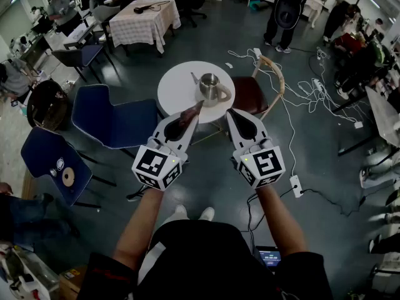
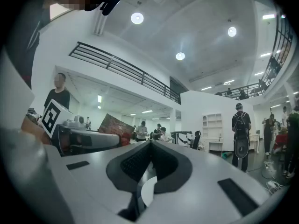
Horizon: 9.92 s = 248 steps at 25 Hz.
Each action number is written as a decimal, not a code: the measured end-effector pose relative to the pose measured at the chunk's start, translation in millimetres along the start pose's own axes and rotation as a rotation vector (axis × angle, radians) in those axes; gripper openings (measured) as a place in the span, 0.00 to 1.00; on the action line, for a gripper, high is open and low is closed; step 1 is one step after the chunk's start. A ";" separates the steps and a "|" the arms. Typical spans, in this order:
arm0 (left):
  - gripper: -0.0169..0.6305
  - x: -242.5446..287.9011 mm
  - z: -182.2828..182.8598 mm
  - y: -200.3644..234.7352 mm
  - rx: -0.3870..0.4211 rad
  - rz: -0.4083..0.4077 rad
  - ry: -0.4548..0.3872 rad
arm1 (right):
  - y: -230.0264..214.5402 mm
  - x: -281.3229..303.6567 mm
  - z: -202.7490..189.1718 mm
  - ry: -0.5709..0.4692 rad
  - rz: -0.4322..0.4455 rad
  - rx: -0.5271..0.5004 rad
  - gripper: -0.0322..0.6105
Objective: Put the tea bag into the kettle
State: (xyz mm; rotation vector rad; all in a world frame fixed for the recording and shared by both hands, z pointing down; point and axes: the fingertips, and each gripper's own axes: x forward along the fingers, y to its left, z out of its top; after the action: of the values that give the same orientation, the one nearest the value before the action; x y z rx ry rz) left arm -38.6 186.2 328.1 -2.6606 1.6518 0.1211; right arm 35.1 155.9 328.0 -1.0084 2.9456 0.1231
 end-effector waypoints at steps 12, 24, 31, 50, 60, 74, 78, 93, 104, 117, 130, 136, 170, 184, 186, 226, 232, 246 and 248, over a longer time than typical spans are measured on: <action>0.08 11.1 -6.1 -1.9 -0.017 0.009 0.000 | -11.1 -1.6 -7.9 0.001 0.005 -0.002 0.08; 0.08 16.4 -14.5 -14.8 -0.015 0.035 0.000 | -26.4 -14.8 -15.1 -0.010 0.005 -0.001 0.08; 0.08 36.6 -13.6 2.4 -0.021 0.046 -0.001 | -43.4 2.8 -17.9 -0.005 0.010 0.002 0.08; 0.08 159.6 -33.5 140.4 -0.060 0.010 0.018 | -134.5 151.3 -49.2 0.024 -0.037 0.020 0.08; 0.08 221.3 -42.8 231.0 -0.095 -0.026 0.051 | -179.0 246.0 -64.7 0.061 -0.090 0.041 0.08; 0.08 274.9 -69.3 319.3 -0.151 -0.131 0.095 | -211.1 340.0 -88.9 0.112 -0.183 0.050 0.08; 0.08 284.3 -75.2 331.3 -0.165 -0.169 0.112 | -218.1 351.9 -87.9 0.116 -0.217 0.048 0.08; 0.08 327.6 -108.2 337.1 -0.150 -0.179 0.192 | -258.4 364.9 -106.2 0.133 -0.221 0.063 0.08; 0.08 392.4 -185.5 314.4 -0.061 -0.178 0.406 | -321.9 360.3 -118.9 0.129 -0.181 0.080 0.08; 0.08 444.8 -282.8 303.8 0.000 -0.210 0.680 | -375.7 356.8 -141.0 0.138 -0.163 0.120 0.08; 0.08 448.0 -340.9 306.1 0.086 -0.239 0.883 | -391.0 350.3 -153.6 0.155 -0.166 0.147 0.08; 0.08 454.9 -354.0 304.3 0.121 -0.255 0.938 | -395.4 349.6 -159.1 0.160 -0.163 0.160 0.08; 0.10 464.7 -393.9 299.0 0.204 -0.290 0.993 | -405.5 346.8 -185.3 0.209 -0.152 0.177 0.08; 0.26 467.9 -386.9 298.2 0.134 -0.269 0.955 | -408.0 344.0 -187.8 0.216 -0.154 0.184 0.08; 0.25 468.5 -383.5 296.4 0.101 -0.273 0.942 | -406.6 344.3 -187.7 0.217 -0.153 0.183 0.08; 0.05 382.1 -151.5 308.0 -0.024 -0.242 0.307 | -305.6 369.8 -119.7 0.195 -0.102 0.018 0.08; 0.05 341.0 -107.1 321.9 0.013 -0.222 0.203 | -265.1 371.4 -103.0 0.164 -0.118 0.002 0.08; 0.05 273.4 -53.0 336.5 0.038 -0.222 0.080 | -185.3 378.6 -60.7 0.087 -0.117 -0.030 0.08; 0.05 272.0 -45.9 332.6 0.037 -0.219 0.068 | -184.1 374.8 -56.9 0.085 -0.115 -0.033 0.08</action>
State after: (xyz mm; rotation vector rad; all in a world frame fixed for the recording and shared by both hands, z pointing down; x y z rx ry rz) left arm -213.4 -207.1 366.3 -2.8227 1.3513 -0.0017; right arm -148.1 -222.7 353.8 -1.2137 2.9611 0.1303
